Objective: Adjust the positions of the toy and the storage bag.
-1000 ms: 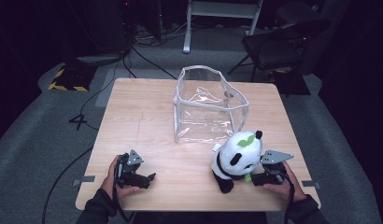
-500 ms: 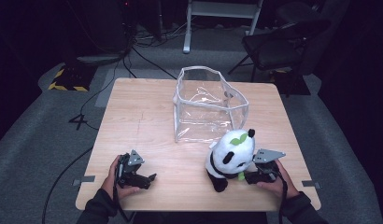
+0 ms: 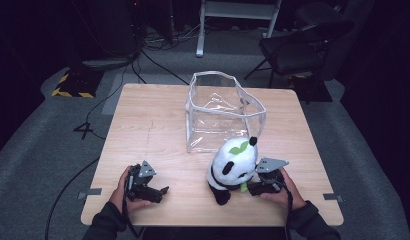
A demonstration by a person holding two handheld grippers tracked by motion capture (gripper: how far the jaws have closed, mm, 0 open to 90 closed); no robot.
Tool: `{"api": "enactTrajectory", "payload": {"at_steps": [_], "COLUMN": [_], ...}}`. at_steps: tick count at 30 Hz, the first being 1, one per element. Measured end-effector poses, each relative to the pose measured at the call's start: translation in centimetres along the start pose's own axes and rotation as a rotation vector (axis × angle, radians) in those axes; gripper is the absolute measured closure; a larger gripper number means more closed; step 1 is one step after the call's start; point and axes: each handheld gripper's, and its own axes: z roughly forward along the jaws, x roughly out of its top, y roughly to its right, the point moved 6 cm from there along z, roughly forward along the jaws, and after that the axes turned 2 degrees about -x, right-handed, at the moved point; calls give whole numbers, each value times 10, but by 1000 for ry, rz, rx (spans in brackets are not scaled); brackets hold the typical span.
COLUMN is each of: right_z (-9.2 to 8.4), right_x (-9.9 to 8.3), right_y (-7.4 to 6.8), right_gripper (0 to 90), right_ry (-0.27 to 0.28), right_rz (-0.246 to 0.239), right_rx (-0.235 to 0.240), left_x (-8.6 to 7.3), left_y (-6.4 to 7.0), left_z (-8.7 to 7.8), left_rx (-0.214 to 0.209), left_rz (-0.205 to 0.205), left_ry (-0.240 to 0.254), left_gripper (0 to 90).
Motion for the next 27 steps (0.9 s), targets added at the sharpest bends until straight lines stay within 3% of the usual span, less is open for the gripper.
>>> {"api": "enactTrajectory", "payload": {"at_steps": [6,11,18,23,27], "right_z": [17,29,41,38,26], "right_x": [14,23,31,28,19], "right_y": [-11,-19,-28,-28,-16], "right_gripper": [275,272,266,279,270], "right_ry": [-2,-2,-9,-25,-20], "right_rz": [0,-19,-22,-31,3], "right_rx": [1,-4,5,5,-4], "left_x": [1,3,6,6,6], "left_y": [1,4,4,4,4], "left_z": [1,3,5,5,5], "left_rx": [-2,21,5,2,3], "left_rz": [10,-23,-10,-9,-8], "left_ry": [0,2,0,0,0], "left_gripper": [5,5,6,5,5]}}
